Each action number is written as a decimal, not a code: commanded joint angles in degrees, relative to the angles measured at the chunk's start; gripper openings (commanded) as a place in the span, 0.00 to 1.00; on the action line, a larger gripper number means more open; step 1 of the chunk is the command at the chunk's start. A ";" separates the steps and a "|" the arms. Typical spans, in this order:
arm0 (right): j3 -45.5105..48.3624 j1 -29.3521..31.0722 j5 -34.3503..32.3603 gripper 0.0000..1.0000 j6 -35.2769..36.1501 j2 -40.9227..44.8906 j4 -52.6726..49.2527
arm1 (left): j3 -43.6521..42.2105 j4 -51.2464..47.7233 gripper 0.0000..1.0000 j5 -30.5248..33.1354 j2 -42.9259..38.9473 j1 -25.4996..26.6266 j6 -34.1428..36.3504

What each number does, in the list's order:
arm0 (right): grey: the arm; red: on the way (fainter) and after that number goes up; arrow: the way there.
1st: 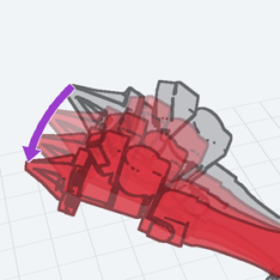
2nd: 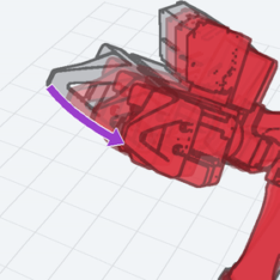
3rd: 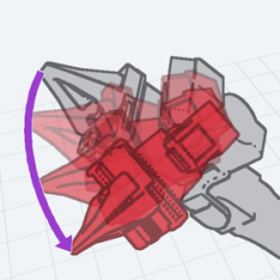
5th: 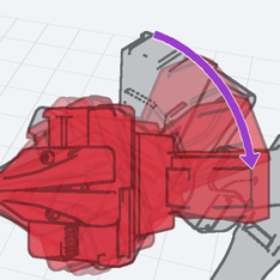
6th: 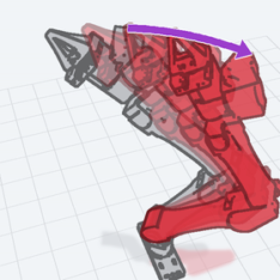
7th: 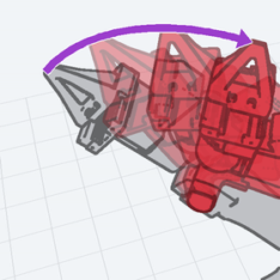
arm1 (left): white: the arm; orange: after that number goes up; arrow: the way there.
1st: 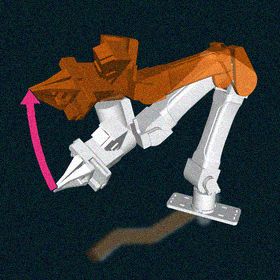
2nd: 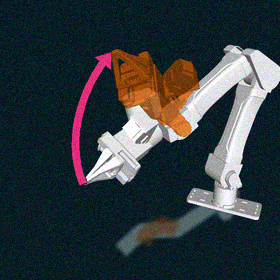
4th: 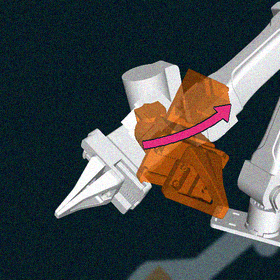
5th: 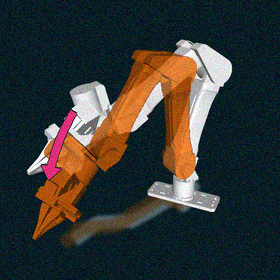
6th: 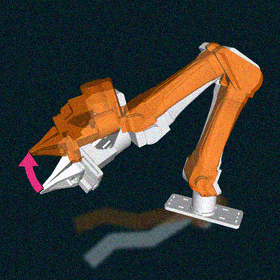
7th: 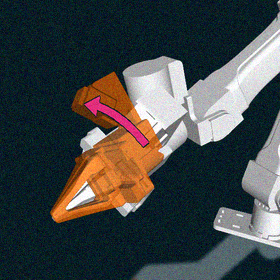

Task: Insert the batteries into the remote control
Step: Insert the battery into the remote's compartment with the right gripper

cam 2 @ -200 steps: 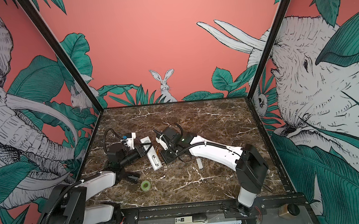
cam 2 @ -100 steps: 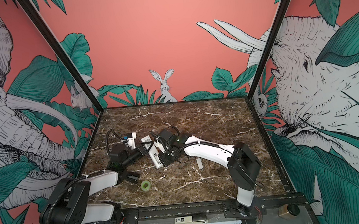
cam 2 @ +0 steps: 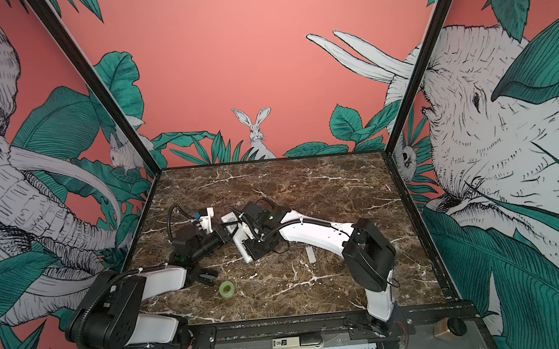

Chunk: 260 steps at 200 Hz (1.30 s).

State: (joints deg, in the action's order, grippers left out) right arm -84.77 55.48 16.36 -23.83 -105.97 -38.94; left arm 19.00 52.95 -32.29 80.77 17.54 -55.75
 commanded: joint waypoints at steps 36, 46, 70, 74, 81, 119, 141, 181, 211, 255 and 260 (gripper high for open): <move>-1.97 0.32 -0.44 0.02 0.01 -1.12 -1.41 | -0.73 3.25 0.00 0.00 -0.39 0.67 -0.77; -2.13 0.30 -0.36 0.02 0.01 -1.33 -1.46 | -0.69 3.27 0.00 0.01 -0.42 0.70 -0.83; -2.11 0.28 -0.43 0.02 -0.05 -1.53 -1.67 | -0.55 3.30 0.00 -0.02 -0.36 0.81 -0.94; -2.07 0.32 -0.53 0.02 -0.06 -1.58 -1.67 | -0.55 3.30 0.00 0.01 -0.44 0.83 -0.94; -2.06 0.31 -0.60 0.02 -0.11 -1.45 -1.67 | -0.62 3.28 0.00 -0.01 -0.44 0.87 -0.95; -1.80 0.30 -0.97 0.02 -0.40 -1.78 -1.68 | -0.81 3.79 0.00 0.02 -0.52 1.00 -1.40; -1.88 0.32 -0.98 0.03 -0.48 -1.96 -1.62 | -0.81 3.83 0.00 0.07 -0.90 1.27 -1.51; -1.67 0.27 -1.35 0.05 -0.61 -2.04 -1.82 | -0.72 3.42 0.00 0.34 -1.44 1.53 -1.60; -1.53 0.26 -2.24 0.08 -0.65 -1.87 -2.13 | -0.72 3.56 0.00 0.39 -1.51 1.71 -1.72; -1.62 0.28 -2.23 0.15 -0.76 -1.80 -1.90 | -0.82 3.38 0.00 0.56 -2.01 2.00 -1.81; -1.62 0.32 -2.27 0.15 -0.76 -1.77 -1.86 | -0.81 3.31 0.00 0.58 -2.04 1.97 -1.82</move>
State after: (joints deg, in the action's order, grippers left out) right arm -85.71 55.48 15.09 -24.05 -107.13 -39.81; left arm 18.70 54.15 -31.97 80.68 19.16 -56.66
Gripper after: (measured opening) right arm 0.142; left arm 0.212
